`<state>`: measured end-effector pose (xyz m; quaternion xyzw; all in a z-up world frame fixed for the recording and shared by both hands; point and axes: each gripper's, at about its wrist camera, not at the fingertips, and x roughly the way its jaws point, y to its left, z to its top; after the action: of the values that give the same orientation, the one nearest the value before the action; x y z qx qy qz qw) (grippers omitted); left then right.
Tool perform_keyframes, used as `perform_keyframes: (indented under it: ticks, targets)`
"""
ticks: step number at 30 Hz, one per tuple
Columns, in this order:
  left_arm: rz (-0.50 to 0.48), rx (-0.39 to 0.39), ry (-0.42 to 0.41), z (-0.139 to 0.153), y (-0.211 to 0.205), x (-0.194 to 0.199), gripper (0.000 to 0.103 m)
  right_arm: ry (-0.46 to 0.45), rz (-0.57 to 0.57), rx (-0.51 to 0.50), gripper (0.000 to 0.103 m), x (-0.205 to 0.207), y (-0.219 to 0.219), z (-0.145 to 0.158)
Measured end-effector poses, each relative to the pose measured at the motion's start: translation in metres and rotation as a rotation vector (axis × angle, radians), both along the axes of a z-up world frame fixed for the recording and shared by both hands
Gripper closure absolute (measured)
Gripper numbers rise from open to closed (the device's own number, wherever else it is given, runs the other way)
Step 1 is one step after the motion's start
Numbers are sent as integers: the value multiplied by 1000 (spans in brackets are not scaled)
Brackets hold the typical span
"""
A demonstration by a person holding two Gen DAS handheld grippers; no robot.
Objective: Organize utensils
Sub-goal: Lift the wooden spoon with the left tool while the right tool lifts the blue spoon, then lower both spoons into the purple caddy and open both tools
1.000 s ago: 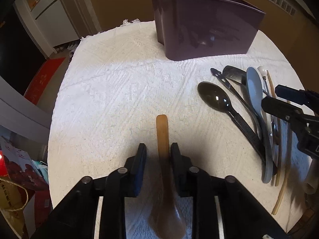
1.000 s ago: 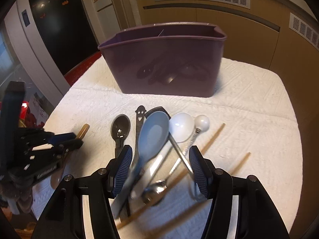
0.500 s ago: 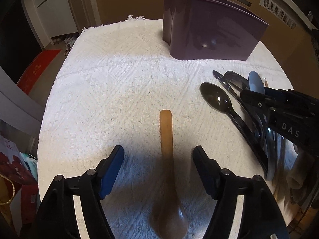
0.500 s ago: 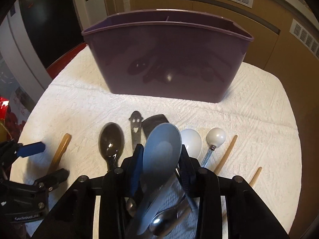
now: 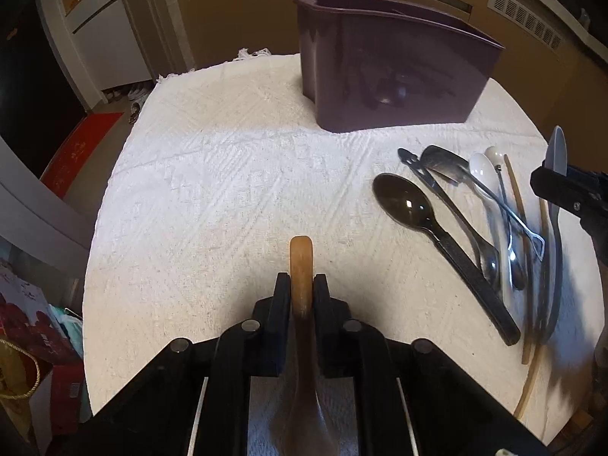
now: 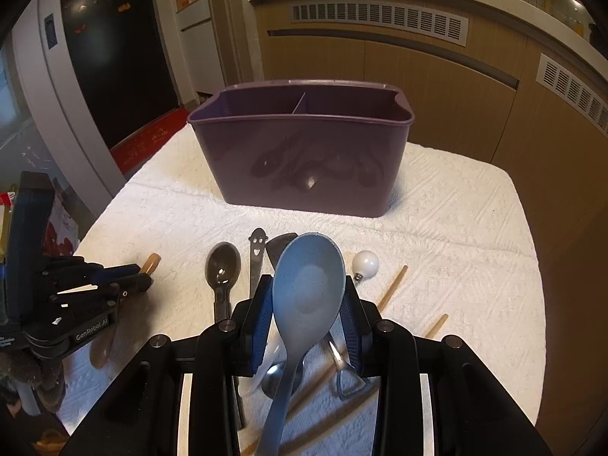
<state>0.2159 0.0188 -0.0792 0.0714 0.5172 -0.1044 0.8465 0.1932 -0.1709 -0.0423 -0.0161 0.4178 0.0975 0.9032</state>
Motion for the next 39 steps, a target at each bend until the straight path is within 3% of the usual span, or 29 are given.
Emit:
perform_keyframes:
  ticks: [5, 10, 17, 25, 31, 36, 39]
  targets:
    - [8, -44, -96, 28, -1, -19, 93, -27, 8, 8, 68, -12, -11, 10]
    - [14, -111, -252, 85, 3, -41, 93, -82, 3, 1, 68, -23, -17, 30]
    - [-22, -174, -490, 172, -2, -49, 93, -254, 31, -45, 68, -32, -15, 101]
    - [-48, -196, -672, 247, -15, -9, 93, -485, 48, -150, 68, -15, -2, 194]
    - [-56, -229, -666, 250, -30, 42, 93, -553, 24, -133, 68, 30, -2, 221]
    - [-36, -241, -551, 214, -39, 92, 93, -488, -3, -77, 68, 83, -3, 198]
    - [-28, -238, -462, 181, -42, 111, 93, -397, -8, -44, 68, 114, -6, 165]
